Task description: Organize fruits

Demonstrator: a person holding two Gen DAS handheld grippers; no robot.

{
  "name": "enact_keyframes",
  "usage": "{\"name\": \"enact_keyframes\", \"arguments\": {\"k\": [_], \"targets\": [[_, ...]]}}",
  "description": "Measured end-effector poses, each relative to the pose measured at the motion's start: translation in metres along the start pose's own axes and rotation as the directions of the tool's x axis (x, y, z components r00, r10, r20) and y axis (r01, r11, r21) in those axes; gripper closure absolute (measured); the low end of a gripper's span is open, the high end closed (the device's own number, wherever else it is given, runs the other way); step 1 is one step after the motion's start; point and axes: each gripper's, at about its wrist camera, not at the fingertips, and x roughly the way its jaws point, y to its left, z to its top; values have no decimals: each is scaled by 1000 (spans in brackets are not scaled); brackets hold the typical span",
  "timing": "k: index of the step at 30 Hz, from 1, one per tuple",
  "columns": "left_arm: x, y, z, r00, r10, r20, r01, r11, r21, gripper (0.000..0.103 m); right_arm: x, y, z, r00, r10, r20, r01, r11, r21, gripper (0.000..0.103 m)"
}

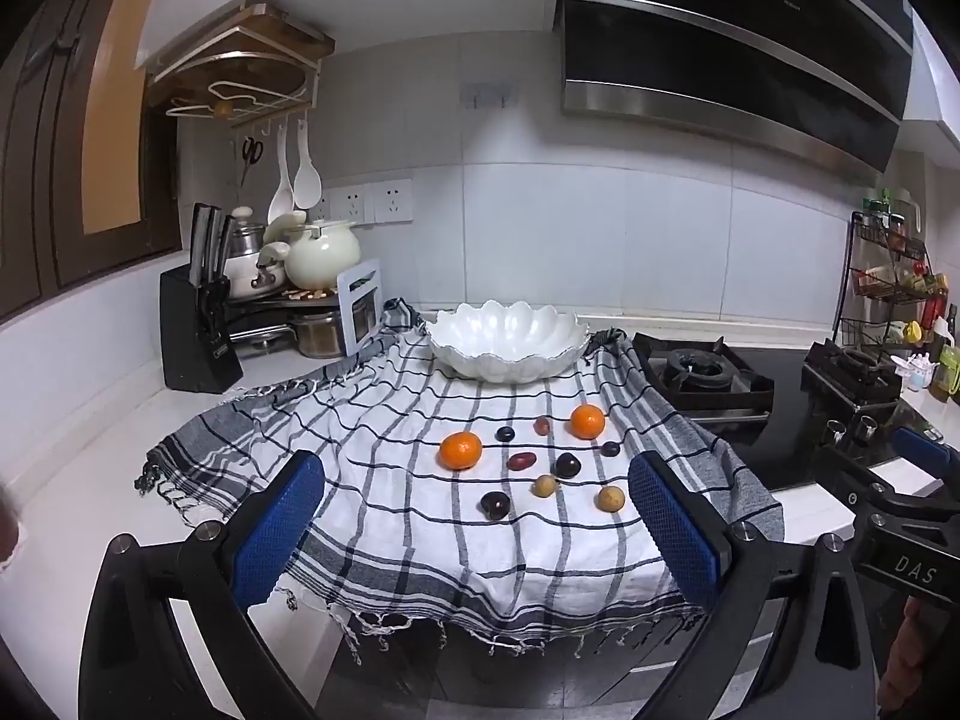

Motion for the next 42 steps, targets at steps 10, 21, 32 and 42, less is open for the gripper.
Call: {"name": "enact_keyframes", "arguments": {"k": [10,21,32,42], "targets": [[3,-2,-1,1000,-2,-7,2,1000,10,0,0,-1,0,1000,-9,14,9,1000,-4,1],[4,-5,2,1000,1,0,-1,1000,13,0,0,-1,1,1000,-7,18,7,1000,-3,1],[4,-6,2,1000,0,-1,0,1000,11,0,0,-1,2,1000,-5,20,6,1000,-3,1],[5,-7,3,1000,-3,0,3,1000,10,0,1,0,2,1000,-4,19,4,1000,-6,1]]}}
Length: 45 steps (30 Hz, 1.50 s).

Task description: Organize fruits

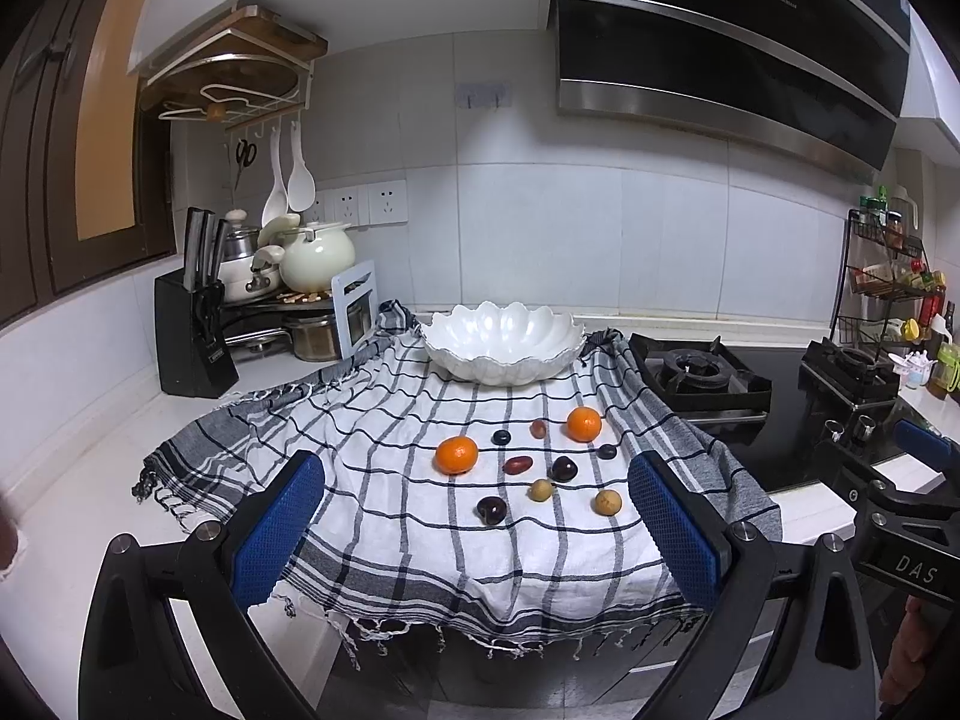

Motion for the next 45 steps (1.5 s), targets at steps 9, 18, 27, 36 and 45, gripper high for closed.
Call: {"name": "enact_keyframes", "arguments": {"k": [9,18,27,36,45], "targets": [[1,2,0,1000,-4,-3,4,1000,-1,0,-1,1,0,1000,0,-1,0,1000,-2,1],[0,4,0,1000,-7,-5,7,1000,-2,0,0,2,0,1000,1,-3,-1,1000,-2,1],[5,7,-3,1000,-6,-22,6,1000,0,0,1,4,-2,1000,6,-8,-6,1000,-5,1],[23,12,-6,999,-10,-52,11,1000,5,0,18,12,-2,999,29,-36,-30,999,-29,1],[60,16,-8,992,-55,-114,57,998,17,15,47,26,0,997,60,-55,-63,996,-58,7]]}}
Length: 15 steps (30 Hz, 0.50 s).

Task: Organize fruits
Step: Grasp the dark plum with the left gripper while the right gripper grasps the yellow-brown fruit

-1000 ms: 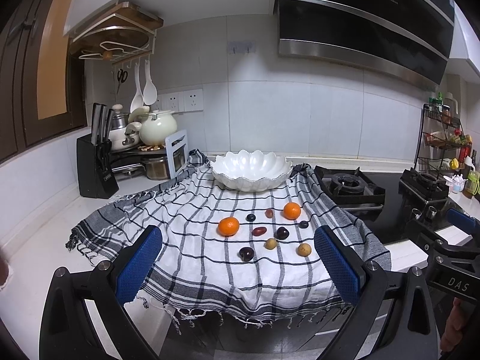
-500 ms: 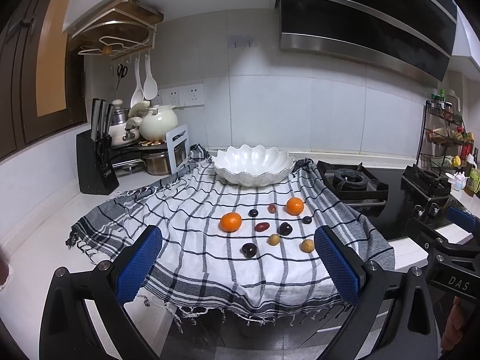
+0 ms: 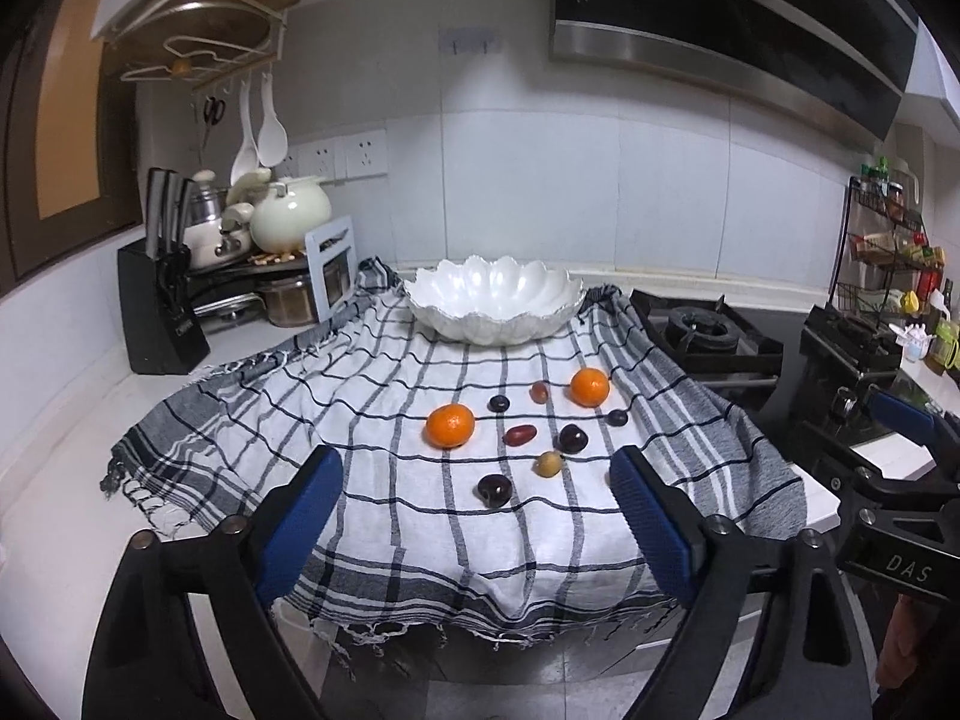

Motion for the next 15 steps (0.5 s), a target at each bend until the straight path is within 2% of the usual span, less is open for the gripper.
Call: {"name": "enact_keyframes", "arguments": {"k": [8,15], "targets": [[43,4,0,996,-35,-81,37,999,34,28,48,15,-1,994,67,-87,-70,997,-29,27],[86,6,-5,986,-67,-154,77,995,58,35,91,24,-9,980,89,-176,-97,995,-34,40]]}}
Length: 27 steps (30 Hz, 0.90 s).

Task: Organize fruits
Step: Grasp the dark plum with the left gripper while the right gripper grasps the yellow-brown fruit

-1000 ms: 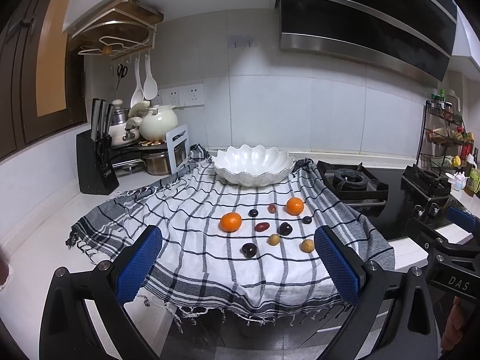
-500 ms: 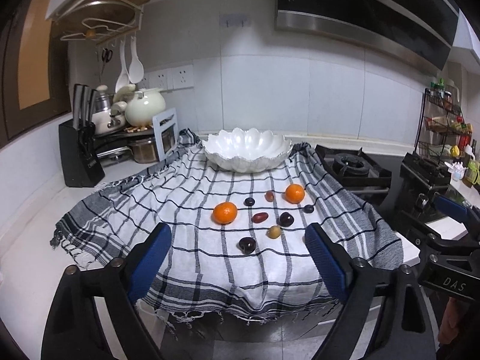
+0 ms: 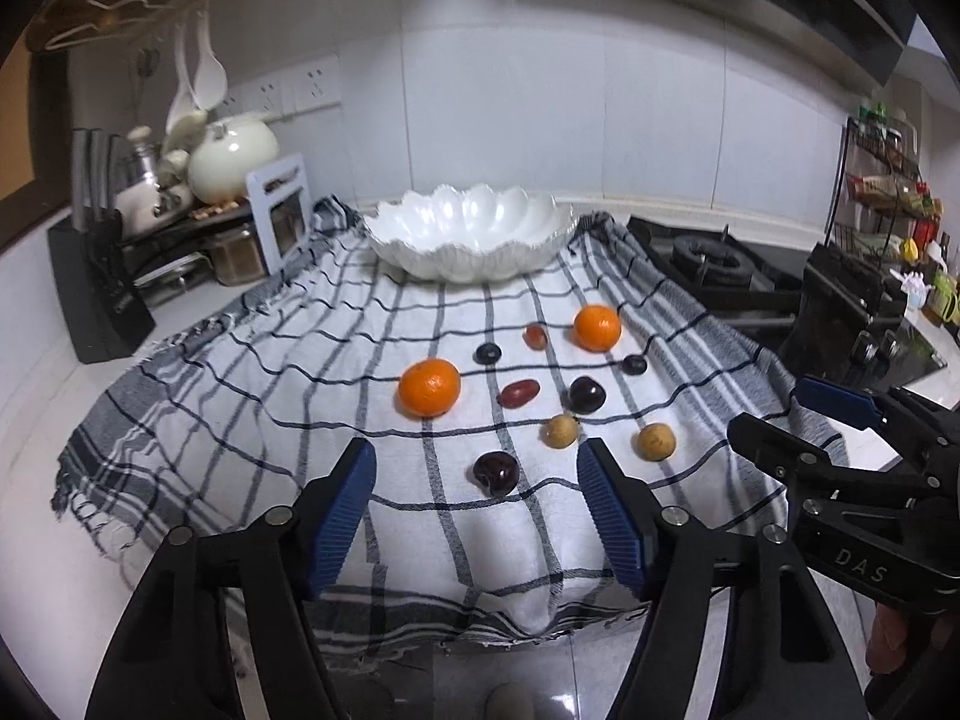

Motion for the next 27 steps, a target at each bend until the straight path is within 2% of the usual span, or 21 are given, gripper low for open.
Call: {"name": "enact_keyframes", "arguments": {"k": [13,27], "targets": [[71,2,-6,990,-61,-130,63,998,9,48,66,0,-6,992,19,-124,-16,1000,25,50],[101,-1,-13,976,-89,-196,92,996,5,64,94,2,-8,984,35,-173,-32,999,22,63]]}}
